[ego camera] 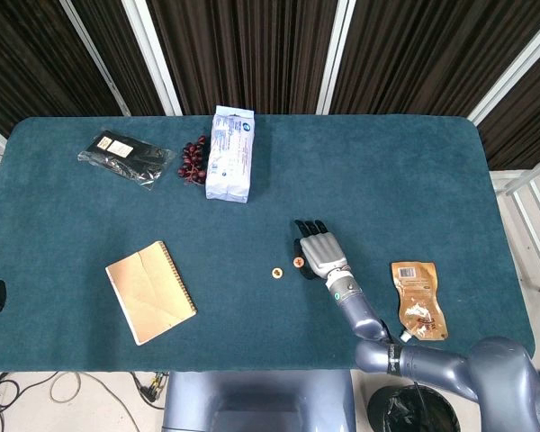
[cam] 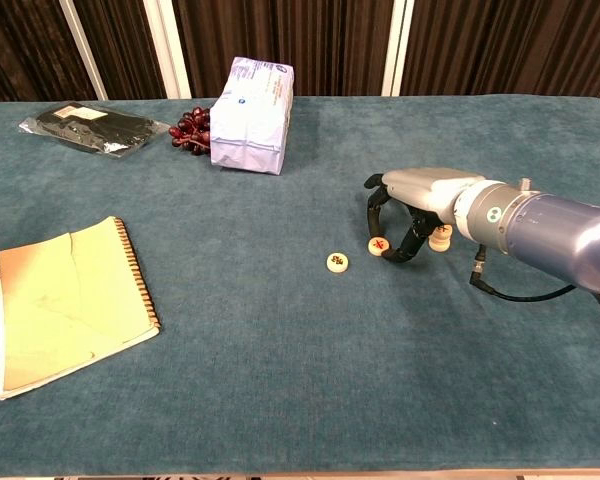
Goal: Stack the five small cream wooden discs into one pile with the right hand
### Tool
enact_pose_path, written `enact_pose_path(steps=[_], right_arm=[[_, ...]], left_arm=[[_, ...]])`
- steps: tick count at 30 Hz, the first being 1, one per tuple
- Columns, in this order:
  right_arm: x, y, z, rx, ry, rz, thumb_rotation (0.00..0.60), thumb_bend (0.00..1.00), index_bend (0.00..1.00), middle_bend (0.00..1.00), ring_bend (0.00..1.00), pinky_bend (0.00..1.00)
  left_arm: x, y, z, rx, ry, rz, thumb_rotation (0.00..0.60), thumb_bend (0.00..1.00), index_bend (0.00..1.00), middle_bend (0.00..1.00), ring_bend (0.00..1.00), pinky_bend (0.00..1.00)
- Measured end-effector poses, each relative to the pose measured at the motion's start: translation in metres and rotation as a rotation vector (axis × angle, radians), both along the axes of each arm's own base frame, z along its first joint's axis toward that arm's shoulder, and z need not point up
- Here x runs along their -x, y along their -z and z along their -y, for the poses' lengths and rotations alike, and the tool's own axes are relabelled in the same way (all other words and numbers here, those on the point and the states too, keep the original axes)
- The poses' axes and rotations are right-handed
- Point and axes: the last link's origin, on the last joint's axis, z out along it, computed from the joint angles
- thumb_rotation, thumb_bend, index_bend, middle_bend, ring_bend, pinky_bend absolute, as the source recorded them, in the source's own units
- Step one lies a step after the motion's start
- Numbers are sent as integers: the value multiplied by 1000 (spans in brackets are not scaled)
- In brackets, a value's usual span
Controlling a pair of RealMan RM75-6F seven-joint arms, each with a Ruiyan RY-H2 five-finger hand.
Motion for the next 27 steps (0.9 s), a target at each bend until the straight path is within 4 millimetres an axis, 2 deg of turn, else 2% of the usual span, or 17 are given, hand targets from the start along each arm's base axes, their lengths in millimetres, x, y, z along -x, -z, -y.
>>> enact_pose_path(steps=[6,15,27], right_arm=[[-1,1,-1,-7,0,2,600,411,548,0,0,0],[-4,-1,-1,-10,-2,20,600,411,558,0,0,0],[-10,-37,6,28,14,85,600,411,558,0,0,0]], left_arm=[[0,0,0,-1,-1,2,600,490,165,0,0,0],[0,0,0,0,-2,3,600,490,165,0,0,0],[0,0,0,0,0,1,600,490,165,0,0,0]])
